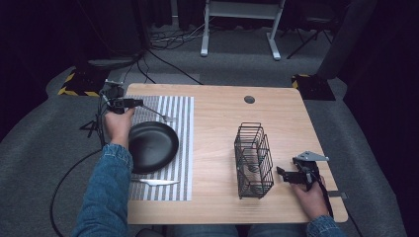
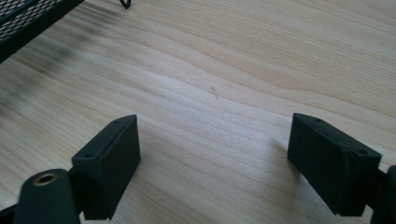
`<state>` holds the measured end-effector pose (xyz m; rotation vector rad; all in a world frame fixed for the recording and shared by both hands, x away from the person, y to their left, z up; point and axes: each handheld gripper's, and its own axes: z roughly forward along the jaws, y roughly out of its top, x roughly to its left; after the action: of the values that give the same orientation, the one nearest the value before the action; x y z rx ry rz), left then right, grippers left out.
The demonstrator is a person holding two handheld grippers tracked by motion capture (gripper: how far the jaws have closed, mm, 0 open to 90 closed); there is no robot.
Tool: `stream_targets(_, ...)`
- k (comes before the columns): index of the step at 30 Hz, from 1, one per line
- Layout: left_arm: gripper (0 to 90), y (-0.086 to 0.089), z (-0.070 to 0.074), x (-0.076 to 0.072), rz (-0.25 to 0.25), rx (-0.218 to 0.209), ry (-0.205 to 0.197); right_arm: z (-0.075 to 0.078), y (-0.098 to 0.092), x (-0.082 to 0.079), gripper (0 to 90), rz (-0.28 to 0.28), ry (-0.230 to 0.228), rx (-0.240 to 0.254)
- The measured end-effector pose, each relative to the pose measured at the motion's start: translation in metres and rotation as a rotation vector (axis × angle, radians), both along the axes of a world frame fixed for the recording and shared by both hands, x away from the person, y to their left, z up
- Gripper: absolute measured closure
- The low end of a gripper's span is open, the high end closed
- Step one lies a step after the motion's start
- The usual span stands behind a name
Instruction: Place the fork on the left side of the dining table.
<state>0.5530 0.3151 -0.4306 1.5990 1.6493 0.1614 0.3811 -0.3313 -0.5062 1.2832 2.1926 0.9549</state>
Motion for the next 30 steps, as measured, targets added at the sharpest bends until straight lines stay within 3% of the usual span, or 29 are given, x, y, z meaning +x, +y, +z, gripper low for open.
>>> stream_targets(18,58.5,0.014,-0.017,0.002,0.040,-0.023,0.046,0.000,0.000,0.000,17.1,-0.001,0.000,0.000)
stream_targets(30,54.8,0.016,-0.024,0.001,0.059,-0.007,0.070,0.000,0.000,0.000,17.1,-0.001,0.000,0.000)
